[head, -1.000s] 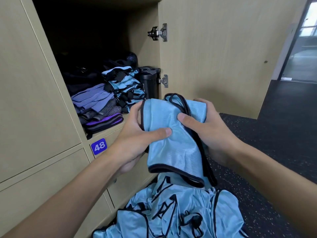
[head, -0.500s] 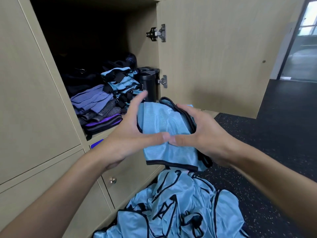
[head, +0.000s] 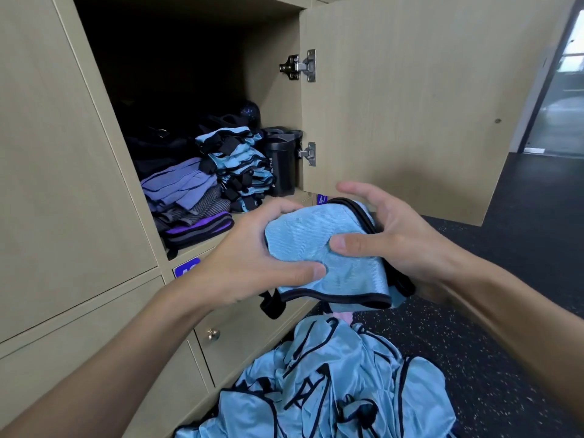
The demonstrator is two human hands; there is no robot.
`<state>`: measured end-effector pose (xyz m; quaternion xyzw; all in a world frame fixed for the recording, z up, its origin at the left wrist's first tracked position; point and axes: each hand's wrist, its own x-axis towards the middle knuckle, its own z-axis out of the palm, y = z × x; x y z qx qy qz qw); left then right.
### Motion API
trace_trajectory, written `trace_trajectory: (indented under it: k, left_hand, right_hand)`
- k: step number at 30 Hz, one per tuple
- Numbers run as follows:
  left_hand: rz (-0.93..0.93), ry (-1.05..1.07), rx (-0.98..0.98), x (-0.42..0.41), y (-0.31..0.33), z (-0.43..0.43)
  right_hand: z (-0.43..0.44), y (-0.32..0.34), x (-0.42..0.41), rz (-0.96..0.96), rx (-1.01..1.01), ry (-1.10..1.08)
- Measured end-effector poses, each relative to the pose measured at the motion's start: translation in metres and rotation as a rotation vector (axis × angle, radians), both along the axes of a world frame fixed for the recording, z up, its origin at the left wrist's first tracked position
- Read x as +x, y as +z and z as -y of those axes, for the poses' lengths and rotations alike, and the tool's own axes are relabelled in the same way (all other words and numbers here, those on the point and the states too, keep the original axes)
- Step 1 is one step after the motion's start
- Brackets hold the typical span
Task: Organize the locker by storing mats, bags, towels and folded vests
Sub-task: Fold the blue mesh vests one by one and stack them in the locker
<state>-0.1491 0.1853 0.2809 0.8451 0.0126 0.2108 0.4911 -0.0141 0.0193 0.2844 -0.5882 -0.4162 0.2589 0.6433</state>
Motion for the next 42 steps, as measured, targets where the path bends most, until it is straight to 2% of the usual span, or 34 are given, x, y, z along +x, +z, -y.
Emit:
trace_trajectory:
  k: [2, 4, 8, 13, 19, 23, 26, 28, 31, 32, 37, 42]
  left_hand:
    - [0.019, 0.027, -0.068, 0.002, 0.001, -0.002]
    - [0.031, 0.055, -0.132, 0.006, 0.003, -0.007]
    - [0.032, 0.156, -0.321, 0.023, 0.01, -0.029]
    - [0.086, 0.339, -0.526, 0.044, 0.018, -0.067]
    - [0.286, 0.381, -0.34, 0.068, 0.032, -0.117]
    - [0.416, 0.535, -0.26, 0.101, 0.056, -0.165]
    - [0.428, 0.671, -0.124, 0.125, 0.076, -0.207]
    - [0.334, 0.771, -0.024, 0.139, 0.081, -0.23]
    - [-0.04, 0.997, 0.204, 0.159, 0.067, -0.247]
    - [-0.086, 1.041, 0.287, 0.162, 0.059, -0.249]
    - [0.098, 1.091, 0.55, 0.17, 0.034, -0.261]
    - [-0.142, 1.144, 0.625, 0.175, 0.025, -0.276]
  right_hand:
    - [-0.004, 0.0, 0.005, 0.057, -0.031, -0.045]
    - [-0.01, 0.001, 0.014, 0.101, -0.092, 0.014]
    - [-0.038, 0.011, 0.033, 0.004, -0.092, 0.166]
    - [-0.108, 0.017, 0.057, 0.095, 0.0, -0.038]
    - [-0.185, 0.038, 0.091, 0.184, 0.07, -0.133]
    - [-0.241, 0.071, 0.111, 0.258, 0.101, -0.19]
    - [-0.286, 0.097, 0.129, 0.31, 0.192, -0.22]
    - [-0.317, 0.104, 0.144, 0.44, 0.118, -0.243]
    - [-0.349, 0.091, 0.165, 0.833, -0.253, -0.263]
    - [-0.352, 0.084, 0.168, 0.927, -0.328, -0.248]
    - [-0.361, 0.066, 0.18, 1.16, -0.322, -0.261]
    - [-0.375, 0.064, 0.187, 1.355, -0.518, -0.244]
